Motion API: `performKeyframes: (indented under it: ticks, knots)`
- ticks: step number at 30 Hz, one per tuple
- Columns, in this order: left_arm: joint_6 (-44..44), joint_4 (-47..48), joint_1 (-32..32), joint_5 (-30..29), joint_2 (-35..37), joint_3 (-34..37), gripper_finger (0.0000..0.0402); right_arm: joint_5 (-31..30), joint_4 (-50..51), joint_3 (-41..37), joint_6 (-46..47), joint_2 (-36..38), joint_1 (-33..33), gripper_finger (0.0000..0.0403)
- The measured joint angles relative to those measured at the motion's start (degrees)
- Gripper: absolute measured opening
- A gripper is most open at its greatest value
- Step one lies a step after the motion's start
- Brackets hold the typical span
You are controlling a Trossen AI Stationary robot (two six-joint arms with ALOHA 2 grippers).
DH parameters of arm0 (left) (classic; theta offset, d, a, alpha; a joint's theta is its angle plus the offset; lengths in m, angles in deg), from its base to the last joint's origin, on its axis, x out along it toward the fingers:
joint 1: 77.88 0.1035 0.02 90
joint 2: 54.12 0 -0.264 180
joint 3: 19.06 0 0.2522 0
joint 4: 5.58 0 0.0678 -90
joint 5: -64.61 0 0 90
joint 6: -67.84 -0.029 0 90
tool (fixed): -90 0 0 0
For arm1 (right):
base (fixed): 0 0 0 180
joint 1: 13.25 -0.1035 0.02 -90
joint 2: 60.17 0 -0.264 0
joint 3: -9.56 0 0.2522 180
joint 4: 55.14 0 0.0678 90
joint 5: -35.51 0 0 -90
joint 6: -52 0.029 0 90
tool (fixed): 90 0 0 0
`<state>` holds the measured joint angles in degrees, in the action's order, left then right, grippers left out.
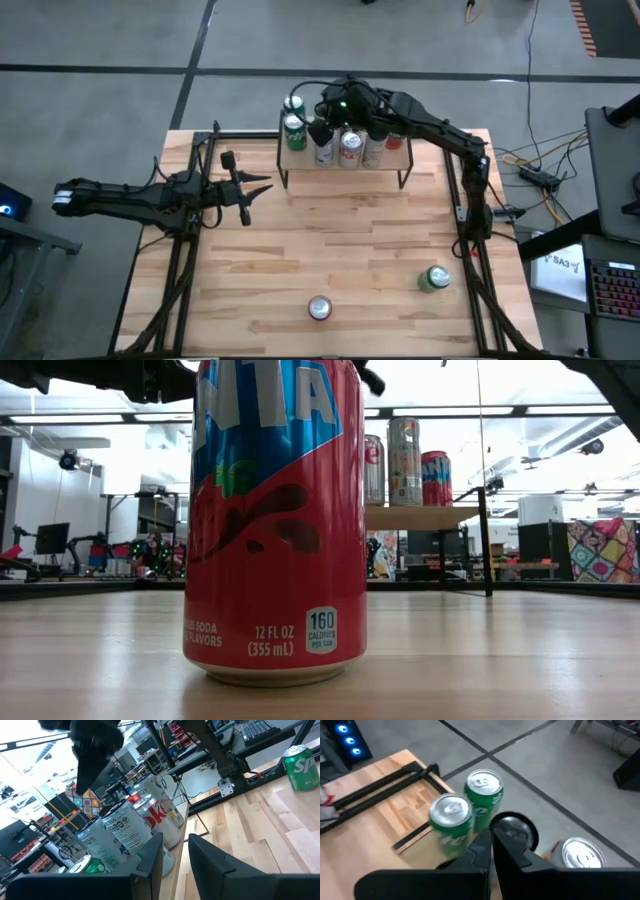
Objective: Place canned beverage on shelf
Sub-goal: Put the green soda can on the shelf aligned with the other green soda cans
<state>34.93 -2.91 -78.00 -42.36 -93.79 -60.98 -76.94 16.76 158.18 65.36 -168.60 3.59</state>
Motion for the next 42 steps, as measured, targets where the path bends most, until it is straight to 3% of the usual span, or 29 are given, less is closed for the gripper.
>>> performKeyframes:
  ticks: [9,18,21,29,34,42]
  knots:
    - [0.48,-0.50,-0.01,0.00,-0.01,0.00,0.0077,8.92,8.26,-0.11,-6.05,3.75,-7.86,0.0009]
    - [3.19,-3.08,-0.01,0.00,-0.03,0.00,0.0077,8.62,11.40,-0.46,-9.98,4.45,-17.46,0.0009]
    - [5.43,-3.50,-0.01,0.09,-0.03,0.00,0.0077,5.22,13.32,-0.50,-9.58,4.73,-20.34,0.0009]
    - [21.98,-5.05,-0.23,11.99,-0.43,0.45,0.0077,2.81,20.08,-1.60,-6.94,9.62,-25.50,0.0009]
    - [29.75,-11.66,-2.40,20.83,-3.61,2.11,0.0077,2.90,19.98,-7.34,-5.75,14.01,-29.30,0.0009]
    - [30.50,-21.90,-8.14,20.76,-11.27,1.71,0.0077,1.62,14.33,-24.67,4.12,23.70,-36.59,0.0009]
